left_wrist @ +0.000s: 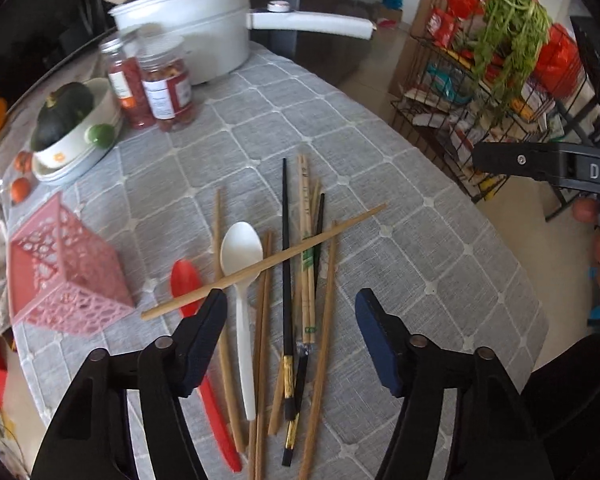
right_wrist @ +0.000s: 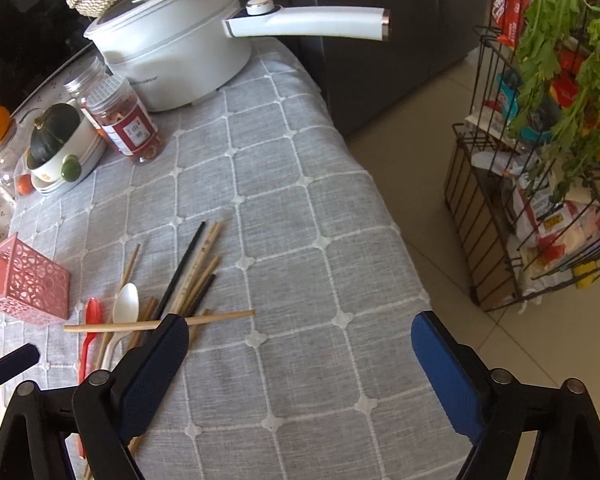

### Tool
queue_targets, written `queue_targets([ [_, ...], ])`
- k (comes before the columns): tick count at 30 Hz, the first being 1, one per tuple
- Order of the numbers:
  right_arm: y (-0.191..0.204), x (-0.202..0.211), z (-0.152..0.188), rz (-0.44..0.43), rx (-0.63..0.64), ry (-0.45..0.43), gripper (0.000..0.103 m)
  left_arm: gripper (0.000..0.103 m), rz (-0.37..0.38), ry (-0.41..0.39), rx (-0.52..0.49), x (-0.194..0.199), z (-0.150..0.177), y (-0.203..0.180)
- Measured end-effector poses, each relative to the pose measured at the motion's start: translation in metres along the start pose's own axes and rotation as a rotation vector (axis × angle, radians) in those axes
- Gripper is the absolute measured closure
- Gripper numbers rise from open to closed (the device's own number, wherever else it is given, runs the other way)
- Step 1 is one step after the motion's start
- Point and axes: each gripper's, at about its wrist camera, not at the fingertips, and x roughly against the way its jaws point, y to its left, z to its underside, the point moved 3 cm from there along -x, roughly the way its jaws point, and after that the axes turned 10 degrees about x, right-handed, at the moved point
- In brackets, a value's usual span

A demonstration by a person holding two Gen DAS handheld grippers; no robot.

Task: Organize utensils
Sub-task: 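Lower the left tool onto the pile and grasp a wooden chopstick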

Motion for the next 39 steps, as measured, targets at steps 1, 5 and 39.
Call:
queue_targets([
  [1, -0.003, -0.003, 0.001, 0.001, 0.0, 0.011, 0.012, 0.043, 0.012, 0.009, -0.021, -0.007, -0.003, -0.003],
  [5, -0.016, -0.009, 0.006, 0.011, -0.004, 0.034, 0.012, 0.046, 0.056, 0.028, -0.114, -0.031, -0.014, -0.022],
  [39, -0.029, -0.012, 0.007, -0.124, -0.101, 0.04, 0.012, 0.099, -0.009, 0.142, -0.237, -0.073, -0.03, -0.045],
])
